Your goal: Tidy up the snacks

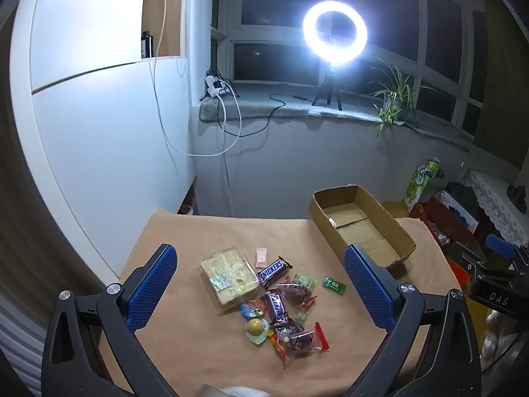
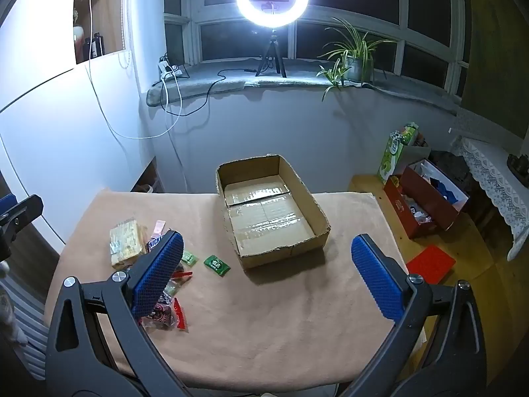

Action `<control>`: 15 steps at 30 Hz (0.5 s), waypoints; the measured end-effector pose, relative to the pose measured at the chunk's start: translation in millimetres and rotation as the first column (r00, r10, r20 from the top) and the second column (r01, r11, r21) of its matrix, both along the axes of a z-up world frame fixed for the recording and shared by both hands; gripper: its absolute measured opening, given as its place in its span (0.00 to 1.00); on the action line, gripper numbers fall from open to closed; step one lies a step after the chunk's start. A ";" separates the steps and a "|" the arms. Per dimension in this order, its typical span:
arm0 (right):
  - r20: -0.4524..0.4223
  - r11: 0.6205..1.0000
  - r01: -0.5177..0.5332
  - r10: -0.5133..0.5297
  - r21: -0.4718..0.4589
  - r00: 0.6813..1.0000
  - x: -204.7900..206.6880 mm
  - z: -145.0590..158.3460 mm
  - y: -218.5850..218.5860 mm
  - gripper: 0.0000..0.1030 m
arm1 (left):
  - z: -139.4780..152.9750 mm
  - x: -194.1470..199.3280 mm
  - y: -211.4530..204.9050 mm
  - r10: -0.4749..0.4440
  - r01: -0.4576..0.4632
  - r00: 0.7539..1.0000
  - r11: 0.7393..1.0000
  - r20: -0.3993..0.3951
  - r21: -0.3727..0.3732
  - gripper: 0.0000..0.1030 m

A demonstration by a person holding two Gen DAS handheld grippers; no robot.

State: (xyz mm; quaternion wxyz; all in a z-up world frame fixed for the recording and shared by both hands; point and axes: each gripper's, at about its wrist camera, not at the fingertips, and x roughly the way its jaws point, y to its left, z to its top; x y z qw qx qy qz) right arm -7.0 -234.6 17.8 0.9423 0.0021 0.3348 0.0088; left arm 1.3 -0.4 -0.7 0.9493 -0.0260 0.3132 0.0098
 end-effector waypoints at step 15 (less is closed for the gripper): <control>0.009 0.999 0.032 -0.032 0.010 0.999 4.8 8.0 -2.3 1.00 | 5.4 9.5 -7.2 -0.008 0.008 1.000 1.000 0.021 0.001 0.98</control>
